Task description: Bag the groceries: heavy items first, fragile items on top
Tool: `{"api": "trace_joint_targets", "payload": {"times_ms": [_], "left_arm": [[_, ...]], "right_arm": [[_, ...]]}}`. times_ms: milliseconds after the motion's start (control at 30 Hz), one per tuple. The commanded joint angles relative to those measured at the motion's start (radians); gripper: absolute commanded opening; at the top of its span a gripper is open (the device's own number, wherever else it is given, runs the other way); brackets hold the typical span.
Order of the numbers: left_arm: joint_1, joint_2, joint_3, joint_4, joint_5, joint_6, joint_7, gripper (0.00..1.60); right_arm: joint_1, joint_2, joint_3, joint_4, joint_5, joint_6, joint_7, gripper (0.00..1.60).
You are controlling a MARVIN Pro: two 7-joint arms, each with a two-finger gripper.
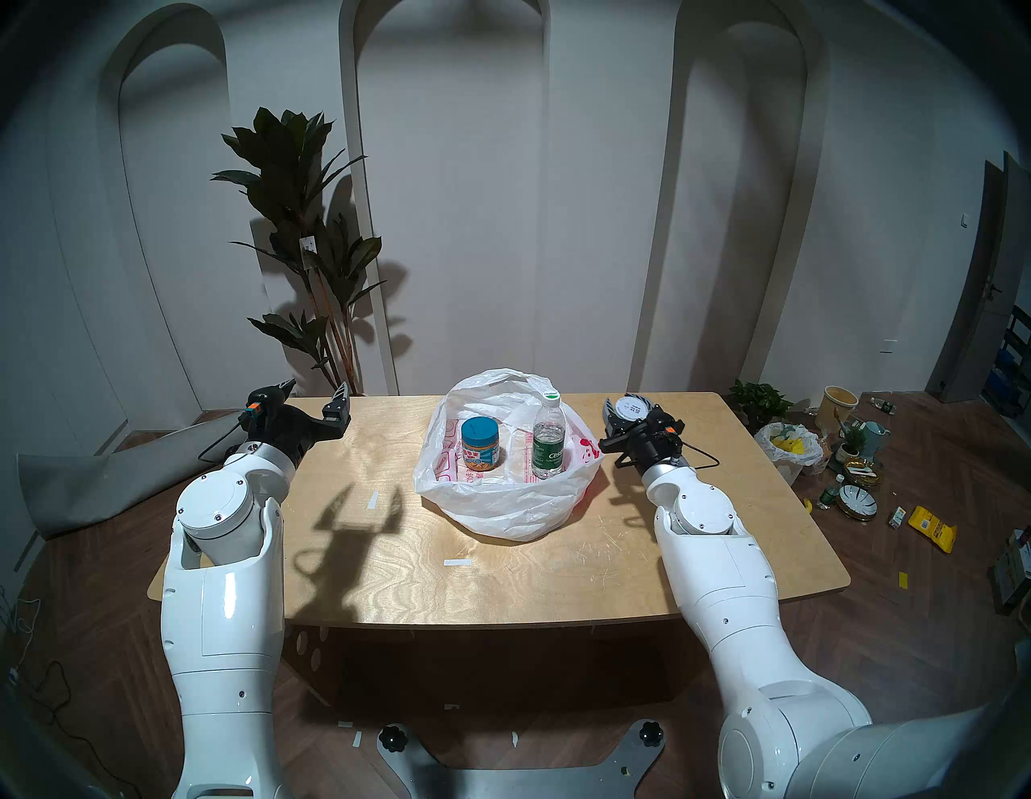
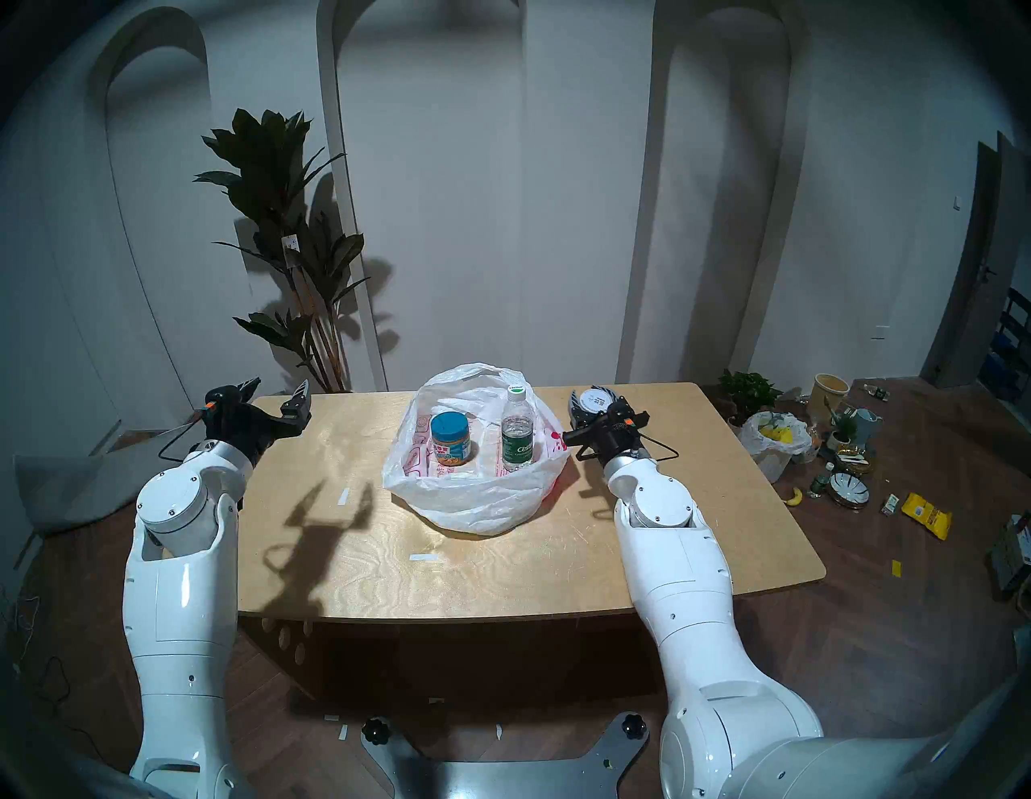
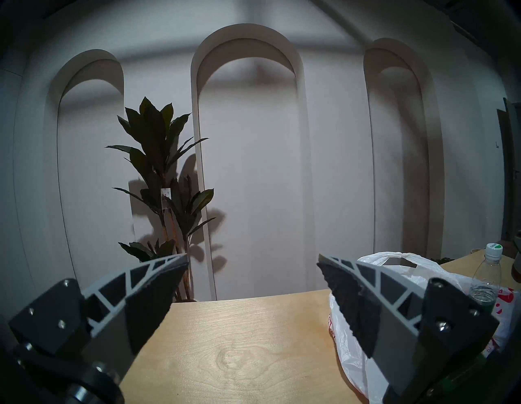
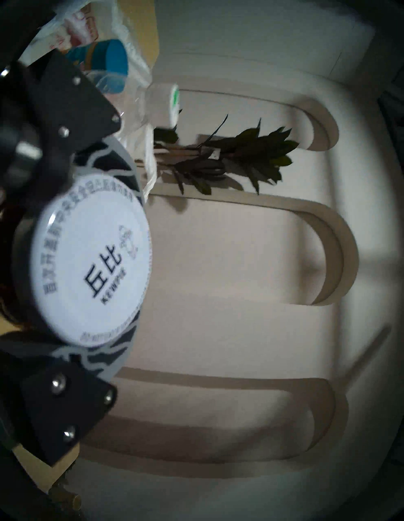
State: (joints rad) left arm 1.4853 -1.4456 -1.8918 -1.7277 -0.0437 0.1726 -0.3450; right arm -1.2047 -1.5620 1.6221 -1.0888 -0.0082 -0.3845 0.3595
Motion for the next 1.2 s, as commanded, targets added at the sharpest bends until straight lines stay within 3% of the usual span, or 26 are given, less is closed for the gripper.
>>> {"api": "trace_joint_targets", "payload": {"times_ms": [0, 367, 567, 733, 1167], "left_arm": [[-0.015, 0.002, 0.002, -0.027, -0.005, -0.006, -0.004, 1.60], [-0.013, 0.003, 0.002, -0.031, -0.009, -0.006, -0.006, 1.60], [-0.011, 0.004, 0.002, -0.034, -0.012, -0.004, -0.006, 1.60], [-0.011, 0.005, 0.003, -0.034, -0.014, -0.004, -0.005, 1.60], [-0.012, 0.008, 0.004, -0.030, -0.017, -0.005, -0.004, 1.60]], "right_arm": [[-0.046, -0.075, -0.057, -0.114, 0.038, -0.034, 0.059, 0.00], [-0.138, -0.078, -0.174, -0.223, 0.058, 0.003, 0.087, 0.00], [-0.157, -0.080, -0.221, -0.289, 0.010, 0.114, 0.025, 0.00], [-0.068, -0.117, -0.237, -0.207, -0.044, 0.173, -0.031, 0.00], [0.036, -0.186, -0.262, -0.095, -0.134, 0.274, -0.124, 0.00]]}}
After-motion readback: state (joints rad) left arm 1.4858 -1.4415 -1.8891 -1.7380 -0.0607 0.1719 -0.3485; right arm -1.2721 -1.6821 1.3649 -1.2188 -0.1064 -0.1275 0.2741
